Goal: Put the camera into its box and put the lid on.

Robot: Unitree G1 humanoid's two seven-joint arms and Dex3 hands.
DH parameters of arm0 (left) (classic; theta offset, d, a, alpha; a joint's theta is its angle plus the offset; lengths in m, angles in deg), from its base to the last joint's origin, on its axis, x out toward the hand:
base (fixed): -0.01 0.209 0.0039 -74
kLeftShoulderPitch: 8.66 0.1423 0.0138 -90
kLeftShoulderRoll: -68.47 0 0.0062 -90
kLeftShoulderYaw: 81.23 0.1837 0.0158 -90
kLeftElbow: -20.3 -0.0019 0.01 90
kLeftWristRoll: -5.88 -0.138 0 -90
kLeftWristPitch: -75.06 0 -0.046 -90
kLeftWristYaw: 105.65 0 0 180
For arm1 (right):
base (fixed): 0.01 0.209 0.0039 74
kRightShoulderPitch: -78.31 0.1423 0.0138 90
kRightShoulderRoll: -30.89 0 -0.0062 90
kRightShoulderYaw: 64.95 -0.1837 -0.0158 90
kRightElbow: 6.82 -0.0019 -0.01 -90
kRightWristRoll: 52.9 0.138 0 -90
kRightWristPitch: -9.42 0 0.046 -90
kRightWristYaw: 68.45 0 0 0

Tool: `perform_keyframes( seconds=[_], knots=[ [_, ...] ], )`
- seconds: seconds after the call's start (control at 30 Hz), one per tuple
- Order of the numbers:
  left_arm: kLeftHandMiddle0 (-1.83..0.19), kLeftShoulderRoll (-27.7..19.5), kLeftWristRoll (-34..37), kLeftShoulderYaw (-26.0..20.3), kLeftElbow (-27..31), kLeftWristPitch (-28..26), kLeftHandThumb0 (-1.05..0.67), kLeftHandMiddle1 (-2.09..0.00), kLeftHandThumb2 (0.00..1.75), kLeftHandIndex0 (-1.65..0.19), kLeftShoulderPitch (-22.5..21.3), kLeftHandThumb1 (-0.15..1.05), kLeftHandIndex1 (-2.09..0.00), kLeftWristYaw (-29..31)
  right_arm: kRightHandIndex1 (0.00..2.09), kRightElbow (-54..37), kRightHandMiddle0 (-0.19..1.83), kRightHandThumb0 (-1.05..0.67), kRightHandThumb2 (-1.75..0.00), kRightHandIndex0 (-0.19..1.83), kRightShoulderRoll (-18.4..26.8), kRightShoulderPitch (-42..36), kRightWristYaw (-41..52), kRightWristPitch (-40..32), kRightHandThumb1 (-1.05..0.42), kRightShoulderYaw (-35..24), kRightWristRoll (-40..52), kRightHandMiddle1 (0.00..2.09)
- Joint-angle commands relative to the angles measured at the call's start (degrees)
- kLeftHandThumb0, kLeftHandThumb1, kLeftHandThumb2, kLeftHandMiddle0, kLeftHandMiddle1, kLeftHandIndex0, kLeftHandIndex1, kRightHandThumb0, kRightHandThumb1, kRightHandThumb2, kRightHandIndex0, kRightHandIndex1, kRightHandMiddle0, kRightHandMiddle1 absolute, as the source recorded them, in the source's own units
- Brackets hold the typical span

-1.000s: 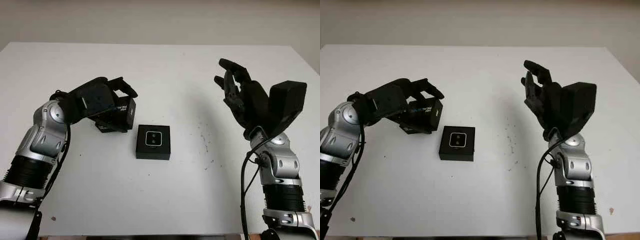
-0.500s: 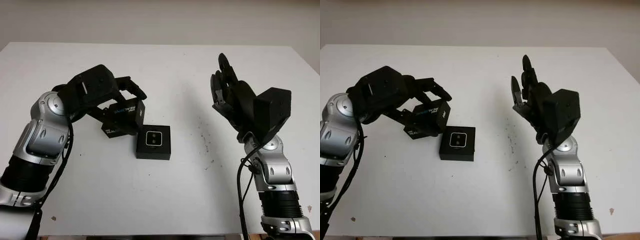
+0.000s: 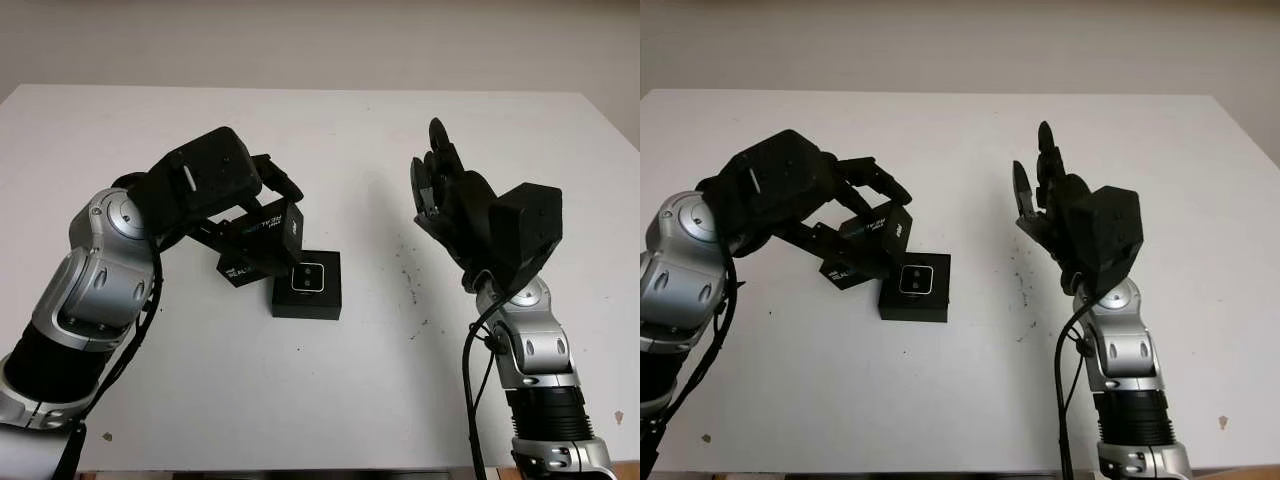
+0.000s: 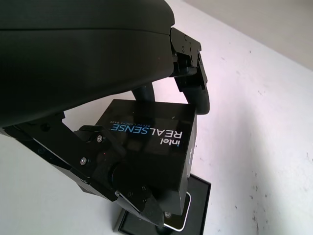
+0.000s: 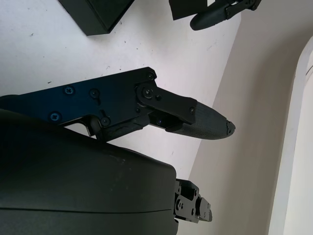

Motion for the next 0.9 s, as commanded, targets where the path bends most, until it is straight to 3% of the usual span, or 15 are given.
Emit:
perform_keyframes(
  seconds=[0.0,0.33,0.87],
  knots=[
    [-0.45,0.0,-0.5,0.9,0.9,0.3,-0.2,-1.57,0.06,-0.28,1.0,0.97,-1.4,-0.9,0.0,0.3,-0.19,-0.61,-0.68,-0.19,-0.1,-0.2,0.0,1.2,-1.05,0.1,-0.2,0.0],
    [-0.42,1.0,-1.7,4.2,0.2,0.1,-0.19,-1.6,0.05,-0.26,1.7,0.97,-1.43,-2.5,0.0,0.2,-0.19,-0.59,-0.66,-0.19,-0.8,-0.2,-0.7,0.6,-1.05,0.1,-0.2,0.0],
    [-0.42,3.8,0.7,5.1,0.0,-1.5,-0.21,-1.6,0.05,-0.28,0.6,0.96,-1.52,-2.1,0.0,-0.5,-0.19,-0.6,-0.65,-0.19,-1.5,-0.4,-2.2,-0.3,-1.05,0.3,-0.7,0.01]
  ],
)
